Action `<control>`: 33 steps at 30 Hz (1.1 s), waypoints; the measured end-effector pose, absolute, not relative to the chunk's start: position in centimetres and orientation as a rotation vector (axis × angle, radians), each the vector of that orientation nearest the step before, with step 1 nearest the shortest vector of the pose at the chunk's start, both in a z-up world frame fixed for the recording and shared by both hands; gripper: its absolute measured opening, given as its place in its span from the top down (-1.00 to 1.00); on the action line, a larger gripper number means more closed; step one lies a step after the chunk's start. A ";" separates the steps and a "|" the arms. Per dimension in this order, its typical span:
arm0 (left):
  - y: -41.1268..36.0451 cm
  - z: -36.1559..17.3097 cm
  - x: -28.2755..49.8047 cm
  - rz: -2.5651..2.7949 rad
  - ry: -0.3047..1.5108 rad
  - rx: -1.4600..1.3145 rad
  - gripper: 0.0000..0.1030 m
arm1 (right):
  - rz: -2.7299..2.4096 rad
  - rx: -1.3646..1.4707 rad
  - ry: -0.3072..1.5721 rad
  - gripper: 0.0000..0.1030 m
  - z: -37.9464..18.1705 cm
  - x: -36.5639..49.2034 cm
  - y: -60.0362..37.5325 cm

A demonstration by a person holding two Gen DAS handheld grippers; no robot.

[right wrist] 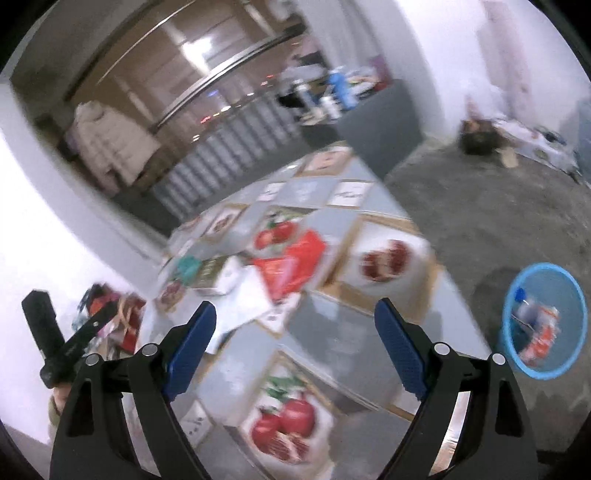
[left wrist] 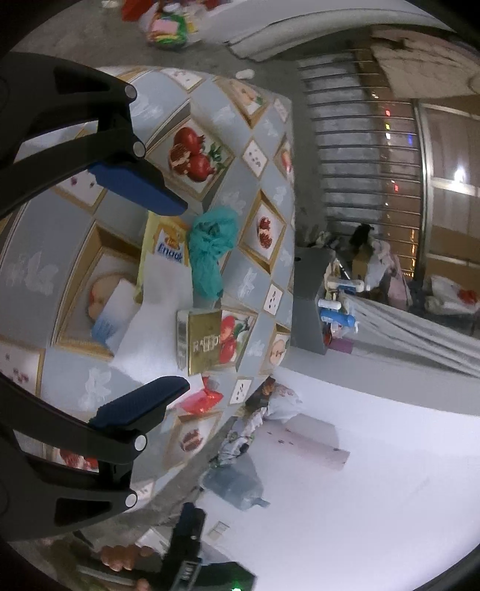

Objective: Collect trash
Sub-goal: 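Close left tool on green plastic bag while right tool grasps gold tissue pack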

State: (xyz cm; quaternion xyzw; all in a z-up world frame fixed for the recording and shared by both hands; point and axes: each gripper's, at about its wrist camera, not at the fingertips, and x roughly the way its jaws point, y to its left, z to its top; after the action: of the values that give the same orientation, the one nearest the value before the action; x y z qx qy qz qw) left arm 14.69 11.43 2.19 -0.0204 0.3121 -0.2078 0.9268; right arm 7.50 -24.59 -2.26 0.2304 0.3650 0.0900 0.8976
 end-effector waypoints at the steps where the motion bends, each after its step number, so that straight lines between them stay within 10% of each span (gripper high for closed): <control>1: 11.6 2.1 14.9 -0.426 0.640 -0.038 -0.63 | 0.208 0.463 0.754 -0.66 -2.1 8.0 -23.9; 21: 13.3 -3.7 33.0 -0.606 0.977 -0.208 -0.62 | 0.702 -0.063 0.843 -0.66 -4.0 20.8 -13.4; 33: 11.8 -6.7 35.3 -0.614 1.075 -0.119 -0.16 | 0.767 -0.132 0.888 -0.66 -7.3 24.0 -12.0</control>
State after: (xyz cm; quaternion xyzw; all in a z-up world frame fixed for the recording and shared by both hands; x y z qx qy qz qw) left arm 35.26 11.80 -6.67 -0.0559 0.5035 -0.2876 0.8128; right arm 23.98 -11.97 -7.32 -0.0623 0.4185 0.3614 0.8309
